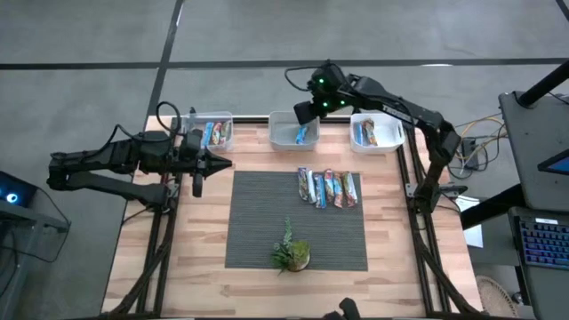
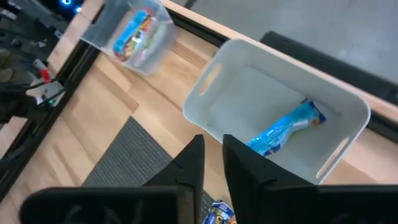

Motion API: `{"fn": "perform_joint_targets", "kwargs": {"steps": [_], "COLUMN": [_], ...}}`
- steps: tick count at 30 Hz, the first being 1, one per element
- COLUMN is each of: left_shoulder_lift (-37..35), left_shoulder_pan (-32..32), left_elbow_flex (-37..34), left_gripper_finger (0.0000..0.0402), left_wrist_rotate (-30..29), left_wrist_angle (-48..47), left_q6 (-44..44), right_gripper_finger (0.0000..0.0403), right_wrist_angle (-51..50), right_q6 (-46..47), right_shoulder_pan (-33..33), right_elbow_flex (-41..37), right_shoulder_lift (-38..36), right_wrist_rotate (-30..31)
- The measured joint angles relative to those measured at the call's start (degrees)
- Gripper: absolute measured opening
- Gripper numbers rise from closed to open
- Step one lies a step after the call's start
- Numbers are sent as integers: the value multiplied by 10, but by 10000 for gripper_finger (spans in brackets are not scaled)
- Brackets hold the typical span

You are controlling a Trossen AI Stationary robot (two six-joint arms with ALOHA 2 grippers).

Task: Pick and place Granola Bars by type
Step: Put the red granola bar into the transparent bin

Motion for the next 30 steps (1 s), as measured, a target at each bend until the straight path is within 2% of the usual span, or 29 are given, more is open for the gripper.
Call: {"fn": "perform_joint_targets", "kwargs": {"steps": [5,14,24,30], "left_shoulder_lift": [0,0,2,2], "left_shoulder_pan": [0,0,0,0], "left_elbow_flex": [0,0,0,0], "left_gripper_finger": [0,0,0,0], "left_wrist_rotate": [0,0,0,0], "left_wrist_angle": [0,4,8,12], "left_q6": [0,-2,-14,-14], "right_gripper_finger": [12,8,8,8], "right_wrist_angle": [-1,-23,-68,-85], "right_q6": [-38,-69,-146,-161], "right_shoulder_pan": [3,28,142,201], "right_elbow_flex": [0,0,0,-1], "right_shoulder_lift": [-15,-26,-108,-150], "right_wrist_rotate": [0,-2,-15,-15]}}
